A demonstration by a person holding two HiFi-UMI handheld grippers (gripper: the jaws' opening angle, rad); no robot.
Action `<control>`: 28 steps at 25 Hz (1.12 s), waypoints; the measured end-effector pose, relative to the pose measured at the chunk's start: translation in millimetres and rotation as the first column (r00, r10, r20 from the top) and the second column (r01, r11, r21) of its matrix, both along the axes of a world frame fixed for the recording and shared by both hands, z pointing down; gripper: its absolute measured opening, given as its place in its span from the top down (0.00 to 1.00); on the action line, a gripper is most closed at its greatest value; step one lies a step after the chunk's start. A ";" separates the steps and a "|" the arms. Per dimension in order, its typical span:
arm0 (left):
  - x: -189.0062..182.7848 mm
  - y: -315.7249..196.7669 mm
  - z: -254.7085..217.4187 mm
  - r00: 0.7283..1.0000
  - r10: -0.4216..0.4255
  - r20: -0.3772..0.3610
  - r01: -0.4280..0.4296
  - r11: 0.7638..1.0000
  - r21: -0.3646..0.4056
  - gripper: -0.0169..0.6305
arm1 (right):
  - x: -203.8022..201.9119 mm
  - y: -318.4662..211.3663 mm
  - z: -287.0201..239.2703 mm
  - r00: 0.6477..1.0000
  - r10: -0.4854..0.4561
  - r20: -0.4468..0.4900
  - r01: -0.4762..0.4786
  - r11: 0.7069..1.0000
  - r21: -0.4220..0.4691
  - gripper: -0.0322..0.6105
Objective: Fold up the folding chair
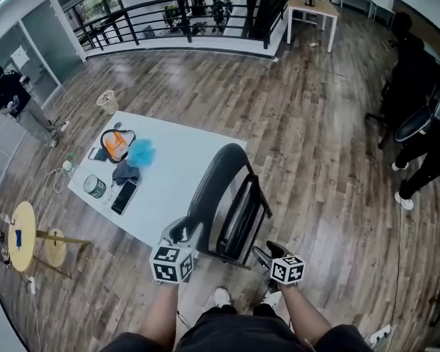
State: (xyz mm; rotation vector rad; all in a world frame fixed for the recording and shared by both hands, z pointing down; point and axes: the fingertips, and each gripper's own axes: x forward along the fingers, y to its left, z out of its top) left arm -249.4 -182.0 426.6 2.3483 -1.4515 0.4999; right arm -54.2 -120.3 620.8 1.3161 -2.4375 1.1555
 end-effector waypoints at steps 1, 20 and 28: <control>16.7 3.3 -7.0 1.000 0.014 -0.013 -0.013 1.000 0.024 0.72 | 15.1 6.5 -10.3 1.000 0.023 -0.017 -0.022 0.999 0.040 0.51; 297.8 106.5 3.4 0.937 0.291 -0.193 -0.296 0.955 0.006 0.96 | 247.5 93.9 -160.7 0.852 0.451 -0.266 -0.253 0.799 0.546 0.93; 263.9 132.7 -9.2 0.929 0.339 -0.149 -0.321 0.938 0.135 0.96 | 219.7 149.1 -165.4 0.796 0.529 -0.293 -0.329 0.785 0.525 0.93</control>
